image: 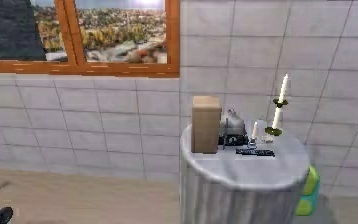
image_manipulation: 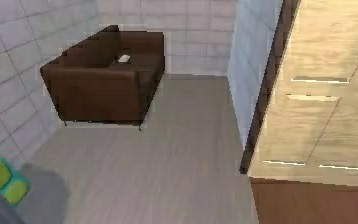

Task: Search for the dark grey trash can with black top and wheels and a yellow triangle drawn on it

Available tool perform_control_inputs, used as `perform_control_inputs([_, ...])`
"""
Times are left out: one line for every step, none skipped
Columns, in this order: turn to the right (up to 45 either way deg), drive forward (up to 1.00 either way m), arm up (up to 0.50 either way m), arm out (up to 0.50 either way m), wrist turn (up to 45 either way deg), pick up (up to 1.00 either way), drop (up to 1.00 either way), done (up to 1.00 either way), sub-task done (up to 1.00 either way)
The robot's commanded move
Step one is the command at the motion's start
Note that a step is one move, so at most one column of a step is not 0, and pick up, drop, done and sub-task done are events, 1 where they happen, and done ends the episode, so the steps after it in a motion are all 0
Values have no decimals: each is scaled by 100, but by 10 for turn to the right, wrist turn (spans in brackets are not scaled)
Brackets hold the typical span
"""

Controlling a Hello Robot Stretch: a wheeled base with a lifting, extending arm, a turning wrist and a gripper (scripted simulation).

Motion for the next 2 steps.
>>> perform_control_inputs([-450, 0, 0, 0, 0, 0, 0, 0, 0])
perform_control_inputs([-450, 0, 0, 0, 0, 0, 0, 0, 0])
